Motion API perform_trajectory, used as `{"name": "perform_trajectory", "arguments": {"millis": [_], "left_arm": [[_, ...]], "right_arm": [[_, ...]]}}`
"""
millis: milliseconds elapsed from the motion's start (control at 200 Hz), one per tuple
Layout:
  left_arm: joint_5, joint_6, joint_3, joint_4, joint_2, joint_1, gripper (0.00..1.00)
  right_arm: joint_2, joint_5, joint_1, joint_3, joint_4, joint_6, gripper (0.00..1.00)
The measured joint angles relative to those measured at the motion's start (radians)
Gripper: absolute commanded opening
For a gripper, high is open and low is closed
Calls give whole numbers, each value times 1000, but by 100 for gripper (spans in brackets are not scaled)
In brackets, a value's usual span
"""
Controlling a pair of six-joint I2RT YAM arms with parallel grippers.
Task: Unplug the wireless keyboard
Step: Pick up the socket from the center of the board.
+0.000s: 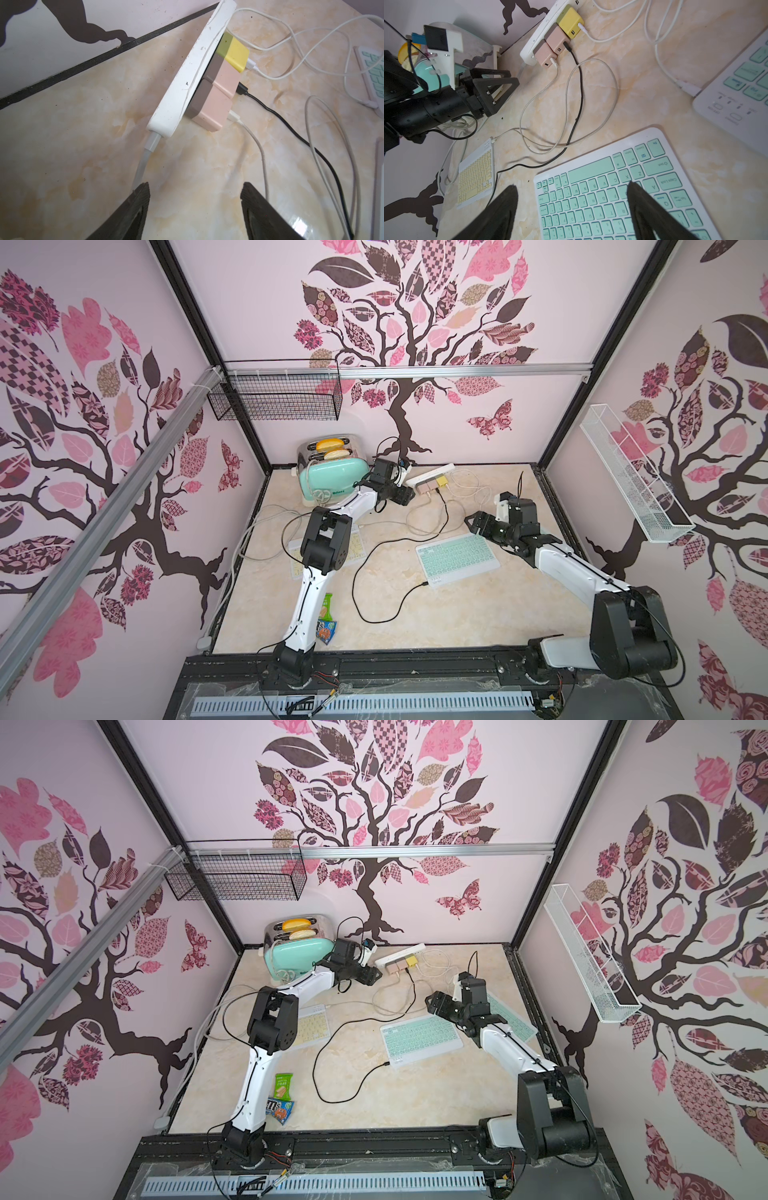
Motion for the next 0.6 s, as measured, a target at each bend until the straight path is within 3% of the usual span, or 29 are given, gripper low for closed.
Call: {"name": "perform_trajectory", "arguments": {"millis": [495,600], "left_arm": [[-16,-79,378,-258,196,3,72],[10,-94,386,-315,201,7,64]], "right_arm": [[29,-49,0,65,-24,21,85],[29,-64,0,118,-37,25,85]]}}
